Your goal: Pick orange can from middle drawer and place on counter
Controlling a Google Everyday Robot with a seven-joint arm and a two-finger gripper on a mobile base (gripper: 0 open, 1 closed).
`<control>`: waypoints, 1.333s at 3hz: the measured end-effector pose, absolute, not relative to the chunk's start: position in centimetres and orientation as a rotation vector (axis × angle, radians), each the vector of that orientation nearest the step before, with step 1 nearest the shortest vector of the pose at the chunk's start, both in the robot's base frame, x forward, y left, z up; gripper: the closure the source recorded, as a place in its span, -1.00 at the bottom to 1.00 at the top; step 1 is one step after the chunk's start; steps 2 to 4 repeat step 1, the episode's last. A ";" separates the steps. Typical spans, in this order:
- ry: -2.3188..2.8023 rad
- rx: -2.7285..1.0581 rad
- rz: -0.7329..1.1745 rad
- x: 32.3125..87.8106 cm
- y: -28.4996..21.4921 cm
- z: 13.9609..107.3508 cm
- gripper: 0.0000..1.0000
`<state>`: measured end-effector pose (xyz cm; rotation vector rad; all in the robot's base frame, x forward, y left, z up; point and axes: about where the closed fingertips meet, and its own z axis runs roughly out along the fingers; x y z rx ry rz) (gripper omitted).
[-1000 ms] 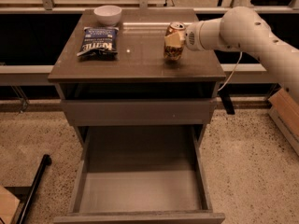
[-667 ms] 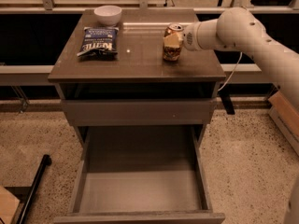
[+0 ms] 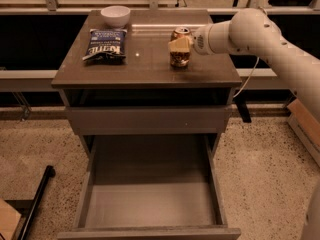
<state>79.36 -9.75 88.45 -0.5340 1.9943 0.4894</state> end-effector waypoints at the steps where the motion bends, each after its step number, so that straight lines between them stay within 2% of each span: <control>1: 1.995 -0.536 0.492 79.4 -9.6 88.3 -1.00; 4: 1.995 -0.536 0.492 79.4 -9.6 88.3 -1.00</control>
Offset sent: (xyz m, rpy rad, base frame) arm 0.0000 0.0000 0.0000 0.0000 0.0000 0.0000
